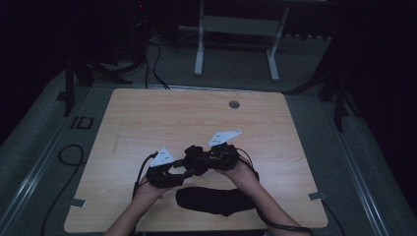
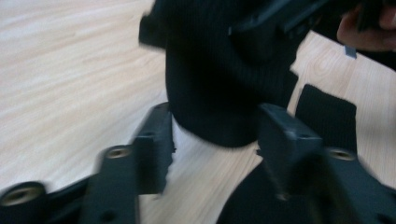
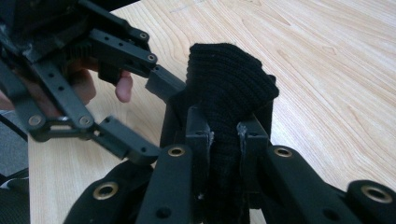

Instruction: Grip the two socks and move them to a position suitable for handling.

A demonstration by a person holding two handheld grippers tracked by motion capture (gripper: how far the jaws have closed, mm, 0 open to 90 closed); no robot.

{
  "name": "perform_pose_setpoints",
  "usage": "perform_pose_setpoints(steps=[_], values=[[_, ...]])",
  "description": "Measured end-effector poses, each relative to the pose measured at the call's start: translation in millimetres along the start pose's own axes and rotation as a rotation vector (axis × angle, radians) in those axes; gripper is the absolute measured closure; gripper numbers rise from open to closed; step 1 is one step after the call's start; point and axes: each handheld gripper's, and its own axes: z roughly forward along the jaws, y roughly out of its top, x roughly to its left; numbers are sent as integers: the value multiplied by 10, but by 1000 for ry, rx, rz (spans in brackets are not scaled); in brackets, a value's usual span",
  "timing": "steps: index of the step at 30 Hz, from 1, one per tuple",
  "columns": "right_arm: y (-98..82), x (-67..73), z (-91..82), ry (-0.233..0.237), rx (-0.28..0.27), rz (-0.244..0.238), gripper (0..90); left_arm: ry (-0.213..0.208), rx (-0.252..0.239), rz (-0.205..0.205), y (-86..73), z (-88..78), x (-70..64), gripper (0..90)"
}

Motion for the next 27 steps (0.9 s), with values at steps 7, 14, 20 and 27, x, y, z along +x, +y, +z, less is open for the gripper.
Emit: perform_pose_setpoints(steps=[7, 14, 20, 27], values=[[-105, -116, -103, -8, -5, 40, 783, 47, 36, 65, 113, 59, -94, 873], [-283, -288, -256, -50, -7, 92, 783, 116, 80, 78, 139, 14, -62, 879], [-475, -566, -533, -61, -45, 217, 770, 122, 107, 34, 58, -33, 59, 878], [-822, -752, -549, -132, 46, 290, 779, 122, 166, 2, -42, 69, 157, 878]])
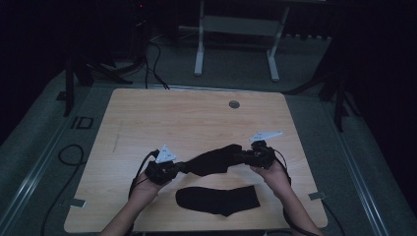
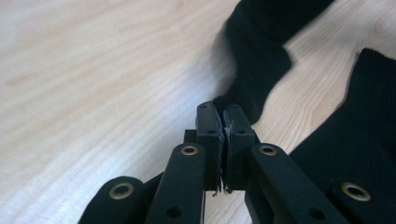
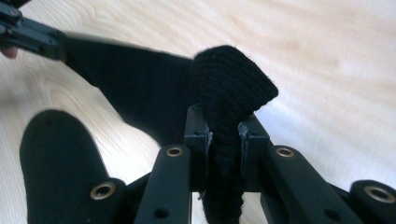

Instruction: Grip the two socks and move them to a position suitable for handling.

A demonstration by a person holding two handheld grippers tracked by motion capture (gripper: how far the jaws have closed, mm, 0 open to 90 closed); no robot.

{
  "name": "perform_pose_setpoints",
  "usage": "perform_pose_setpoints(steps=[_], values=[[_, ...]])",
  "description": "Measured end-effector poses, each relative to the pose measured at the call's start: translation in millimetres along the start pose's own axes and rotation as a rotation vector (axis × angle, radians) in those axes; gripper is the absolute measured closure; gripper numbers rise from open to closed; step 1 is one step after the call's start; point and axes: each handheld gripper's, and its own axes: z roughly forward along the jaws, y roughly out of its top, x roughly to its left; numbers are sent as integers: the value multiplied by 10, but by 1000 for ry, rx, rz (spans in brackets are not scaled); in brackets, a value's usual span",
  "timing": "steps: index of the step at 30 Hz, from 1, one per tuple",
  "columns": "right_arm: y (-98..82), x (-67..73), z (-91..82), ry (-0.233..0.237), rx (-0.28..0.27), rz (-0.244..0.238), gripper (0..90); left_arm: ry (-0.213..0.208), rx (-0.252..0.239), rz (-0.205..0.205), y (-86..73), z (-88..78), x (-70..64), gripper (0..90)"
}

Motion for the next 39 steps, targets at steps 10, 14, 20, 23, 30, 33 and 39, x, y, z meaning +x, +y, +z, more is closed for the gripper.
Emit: perform_pose_setpoints(steps=[10, 14, 20, 23, 30, 33, 39], values=[[-260, -273, 85, -76, 64, 78, 774, 37, 115, 24, -44, 255, 134, 871], [-323, -294, 108, -77, 89, 83, 745, 78, 116, 40, -25, 354, 148, 852], [-400, -345, 41, -81, 81, 111, 658, 101, 126, 100, 29, 433, 236, 830], [-417, -384, -5, -92, 64, 123, 566, 121, 129, 98, 62, 446, 300, 809], [-437, -405, -123, -130, 46, 121, 560, 142, 86, 42, 43, 333, 358, 539], [-416, -375, -154, -141, 33, 100, 647, 134, 58, 46, 34, 228, 351, 564], [-355, -230, -87, -161, 35, 24, 897, 97, 46, 84, 58, 146, 255, 799]])
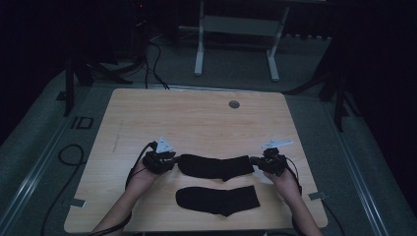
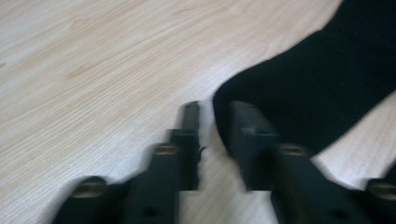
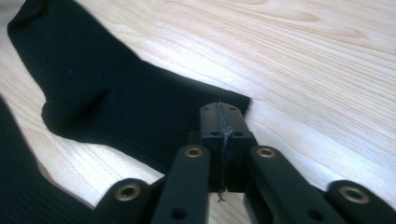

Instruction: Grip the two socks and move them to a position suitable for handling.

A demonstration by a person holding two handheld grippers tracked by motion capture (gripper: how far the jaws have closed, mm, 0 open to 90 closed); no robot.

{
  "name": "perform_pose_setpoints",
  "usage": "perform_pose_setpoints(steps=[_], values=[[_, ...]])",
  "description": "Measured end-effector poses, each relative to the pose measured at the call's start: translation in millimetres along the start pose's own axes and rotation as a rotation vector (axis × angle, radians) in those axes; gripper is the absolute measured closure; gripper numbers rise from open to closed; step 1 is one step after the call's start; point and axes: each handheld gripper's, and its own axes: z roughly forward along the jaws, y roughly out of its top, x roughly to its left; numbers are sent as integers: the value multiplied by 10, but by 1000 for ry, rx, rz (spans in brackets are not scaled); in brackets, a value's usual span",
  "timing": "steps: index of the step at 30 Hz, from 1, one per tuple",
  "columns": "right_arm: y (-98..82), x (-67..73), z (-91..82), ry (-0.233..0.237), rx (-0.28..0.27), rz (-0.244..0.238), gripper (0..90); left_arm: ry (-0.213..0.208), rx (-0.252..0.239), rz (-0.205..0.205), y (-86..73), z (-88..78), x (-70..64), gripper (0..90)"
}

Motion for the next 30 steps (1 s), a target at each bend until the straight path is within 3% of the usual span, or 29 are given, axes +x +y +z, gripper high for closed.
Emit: perform_pose_setpoints(steps=[4, 7, 10, 17, 22, 25, 28, 30], values=[[7, 53, 134, -2, 31, -22, 897, -20, 50, 48, -8, 126, -144, 848], [-28, 73, 224, 6, 61, -33, 896, -13, 83, 47, -36, 235, -162, 848], [-63, 57, 242, 5, 61, -24, 896, -30, 70, 18, -54, 261, -139, 863], [-102, 27, 185, -28, 74, -39, 895, -44, 84, 50, -62, 234, -225, 863], [-91, 27, 163, -11, 72, -31, 838, -63, 77, 19, -43, 208, -219, 860], [-61, 53, 78, 17, 24, -39, 806, -56, 41, 15, -21, 138, -232, 789], [-21, 18, -14, 5, -4, -26, 761, -40, 22, 11, 5, 80, -209, 662], [-4, -27, -63, -15, -16, -8, 720, -39, 8, -20, 11, 61, -159, 587]])
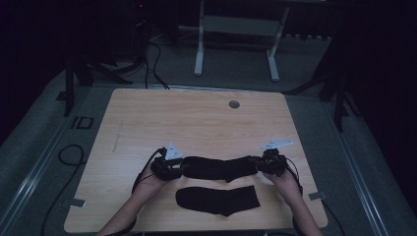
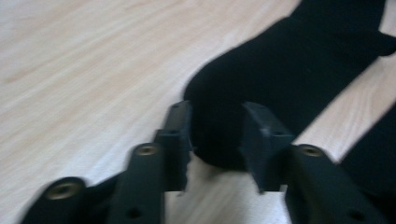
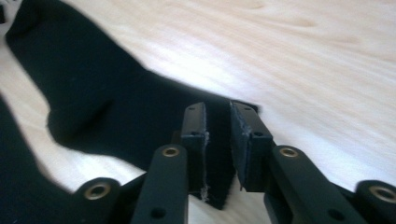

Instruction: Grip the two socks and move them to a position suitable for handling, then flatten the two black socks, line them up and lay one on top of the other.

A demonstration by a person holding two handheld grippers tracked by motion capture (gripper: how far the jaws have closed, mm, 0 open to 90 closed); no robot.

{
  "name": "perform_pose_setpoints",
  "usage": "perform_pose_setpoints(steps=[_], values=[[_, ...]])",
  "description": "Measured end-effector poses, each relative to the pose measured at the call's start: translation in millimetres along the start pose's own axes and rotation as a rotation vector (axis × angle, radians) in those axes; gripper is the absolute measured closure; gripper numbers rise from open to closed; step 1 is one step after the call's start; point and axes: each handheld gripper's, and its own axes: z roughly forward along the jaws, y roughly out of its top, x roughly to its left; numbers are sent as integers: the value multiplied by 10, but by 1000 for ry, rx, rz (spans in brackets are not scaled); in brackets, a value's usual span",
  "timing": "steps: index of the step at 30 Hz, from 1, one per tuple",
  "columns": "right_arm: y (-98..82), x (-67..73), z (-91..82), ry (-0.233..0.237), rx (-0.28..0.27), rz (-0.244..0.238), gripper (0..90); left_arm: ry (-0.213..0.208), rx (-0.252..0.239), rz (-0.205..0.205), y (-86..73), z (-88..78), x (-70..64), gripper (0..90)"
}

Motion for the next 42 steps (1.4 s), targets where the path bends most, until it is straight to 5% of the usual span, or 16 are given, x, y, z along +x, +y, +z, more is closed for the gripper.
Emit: perform_pose_setpoints(steps=[1, 3, 6, 12, 17, 21, 25, 30, 42], values=[[7, -56, -18, -1, -1, 24, 660, 5, -6, -12, 1, -1, 18, 516], [7, -82, -12, -4, 4, 35, 650, 34, -8, -12, 4, 4, 42, 510], [-5, -143, 63, 3, 28, 62, 563, 18, 3, -22, 22, 51, 72, 440], [-8, -186, 219, -7, 59, 80, 556, 3, 28, -45, 39, 198, 133, 416], [8, -143, 300, -22, 88, 47, 627, 0, 66, -29, 53, 290, 159, 530], [21, -74, 328, -45, 106, 8, 710, 12, 72, 13, 54, 321, 111, 713], [17, -13, 339, -64, 103, -23, 808, -1, 69, 0, 55, 332, 83, 857], [18, 32, 318, -81, 90, -30, 855, -15, 50, -29, 73, 257, 99, 871], [137, 98, -184, -15, -63, -10, 859, -2, -15, 51, 266, -205, -19, 871]])
